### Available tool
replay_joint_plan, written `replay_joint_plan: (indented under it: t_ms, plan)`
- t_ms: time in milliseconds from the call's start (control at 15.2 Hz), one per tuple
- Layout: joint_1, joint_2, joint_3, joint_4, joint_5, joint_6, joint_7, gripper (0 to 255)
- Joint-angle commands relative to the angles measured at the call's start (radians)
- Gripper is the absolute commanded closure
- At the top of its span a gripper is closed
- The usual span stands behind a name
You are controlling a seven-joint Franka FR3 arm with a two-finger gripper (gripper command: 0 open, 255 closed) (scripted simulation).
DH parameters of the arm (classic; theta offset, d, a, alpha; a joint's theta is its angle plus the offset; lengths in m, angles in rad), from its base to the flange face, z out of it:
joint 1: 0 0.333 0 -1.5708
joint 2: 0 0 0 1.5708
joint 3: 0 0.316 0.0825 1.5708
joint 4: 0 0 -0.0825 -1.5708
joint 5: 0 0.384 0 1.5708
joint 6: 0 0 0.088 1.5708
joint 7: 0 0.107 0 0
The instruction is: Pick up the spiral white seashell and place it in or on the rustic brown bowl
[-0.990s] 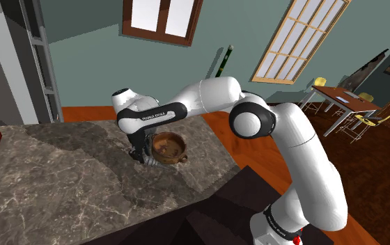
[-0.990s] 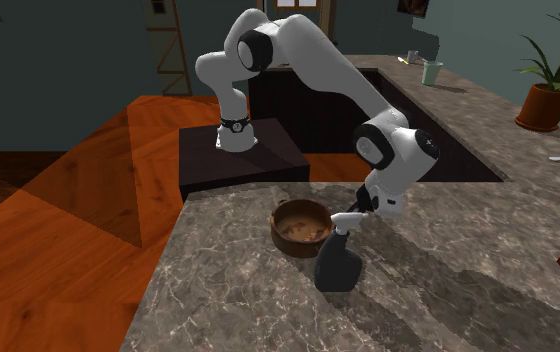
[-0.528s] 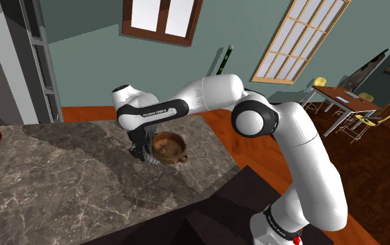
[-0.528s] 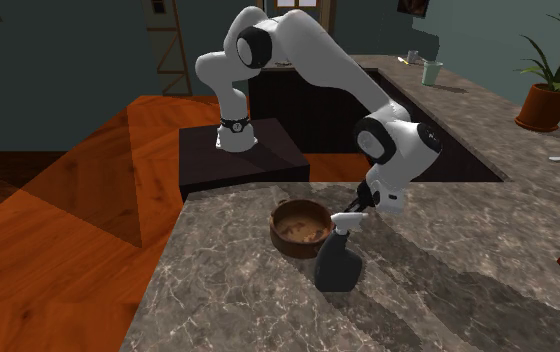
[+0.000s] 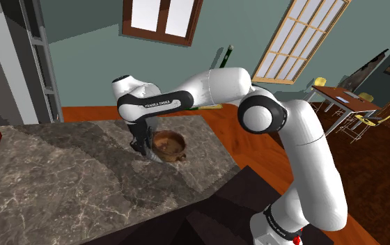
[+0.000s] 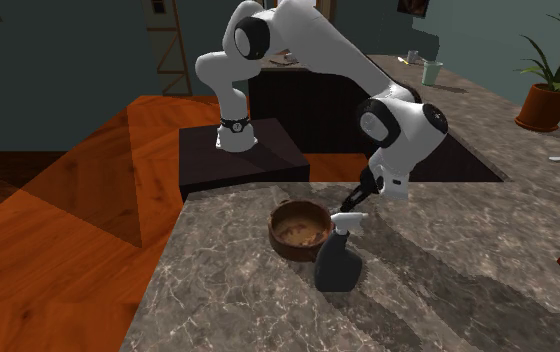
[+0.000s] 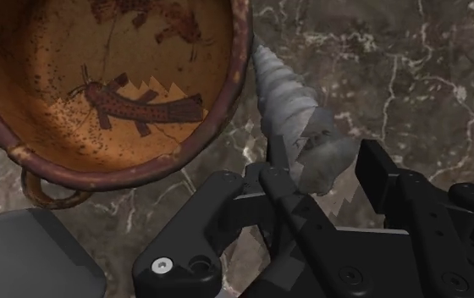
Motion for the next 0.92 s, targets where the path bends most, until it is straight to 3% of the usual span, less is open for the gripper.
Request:
replay_joint_plan:
  t_ms: [0,858]
  plan:
    - [0.0,-0.014,0.001,0.005,0.002,-0.019,-0.001,255]
    - [-0.002,-0.095,0.01,0.045,0.015,-0.138,-0.013,255]
